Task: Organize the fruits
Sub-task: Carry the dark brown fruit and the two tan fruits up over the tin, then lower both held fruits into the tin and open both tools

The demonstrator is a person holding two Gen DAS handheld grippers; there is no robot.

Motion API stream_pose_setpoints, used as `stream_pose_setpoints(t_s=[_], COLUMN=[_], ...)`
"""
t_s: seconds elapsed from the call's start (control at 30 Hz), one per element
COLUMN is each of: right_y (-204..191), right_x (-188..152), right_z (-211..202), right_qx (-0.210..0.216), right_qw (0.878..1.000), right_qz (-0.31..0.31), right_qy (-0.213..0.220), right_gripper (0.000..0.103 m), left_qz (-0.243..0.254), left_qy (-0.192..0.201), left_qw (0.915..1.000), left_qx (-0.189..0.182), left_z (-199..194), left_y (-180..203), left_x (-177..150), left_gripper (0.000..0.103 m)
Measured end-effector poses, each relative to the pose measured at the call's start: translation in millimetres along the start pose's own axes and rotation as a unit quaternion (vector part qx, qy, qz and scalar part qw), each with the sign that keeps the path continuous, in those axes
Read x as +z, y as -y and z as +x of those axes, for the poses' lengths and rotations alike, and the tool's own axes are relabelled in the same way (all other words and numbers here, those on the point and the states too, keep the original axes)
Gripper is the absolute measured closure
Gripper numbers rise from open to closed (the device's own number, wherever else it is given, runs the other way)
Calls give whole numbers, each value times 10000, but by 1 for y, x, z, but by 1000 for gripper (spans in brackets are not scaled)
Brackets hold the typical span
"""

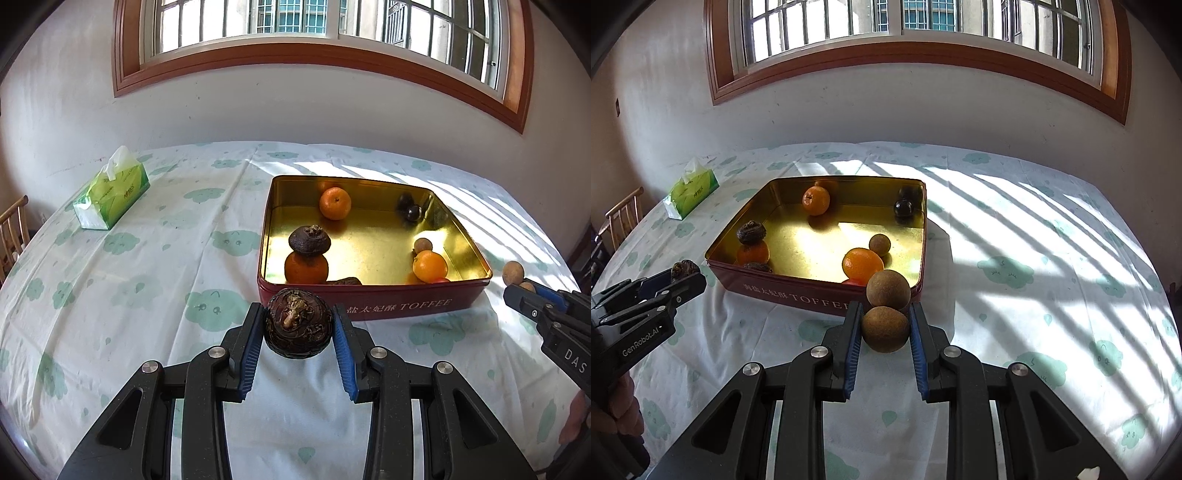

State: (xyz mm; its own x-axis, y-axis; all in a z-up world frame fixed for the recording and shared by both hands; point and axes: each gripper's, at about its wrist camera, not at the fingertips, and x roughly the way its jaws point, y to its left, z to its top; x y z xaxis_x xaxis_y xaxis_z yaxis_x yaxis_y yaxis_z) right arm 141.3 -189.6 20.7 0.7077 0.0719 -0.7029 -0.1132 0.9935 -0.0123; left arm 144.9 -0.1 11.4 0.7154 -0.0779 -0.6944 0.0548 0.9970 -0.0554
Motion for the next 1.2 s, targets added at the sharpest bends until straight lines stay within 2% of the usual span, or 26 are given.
stream_pose_setpoints(t_s=[0.6,1.2], right_y=[-5,-7], right_x=[29,47], right_z=[17,53], right_qx=[75,184], right_qw=[10000,9997], right_qz=[-62,-83], right_qy=[5,-142], right_gripper=[81,81], left_qz=[90,343], left_qy=[-31,-257], left_qw=[9999,9989], left_qx=[-91,-181], left_z=[21,62], left_y=[7,12], left_x=[33,46], left_gripper=[65,65])
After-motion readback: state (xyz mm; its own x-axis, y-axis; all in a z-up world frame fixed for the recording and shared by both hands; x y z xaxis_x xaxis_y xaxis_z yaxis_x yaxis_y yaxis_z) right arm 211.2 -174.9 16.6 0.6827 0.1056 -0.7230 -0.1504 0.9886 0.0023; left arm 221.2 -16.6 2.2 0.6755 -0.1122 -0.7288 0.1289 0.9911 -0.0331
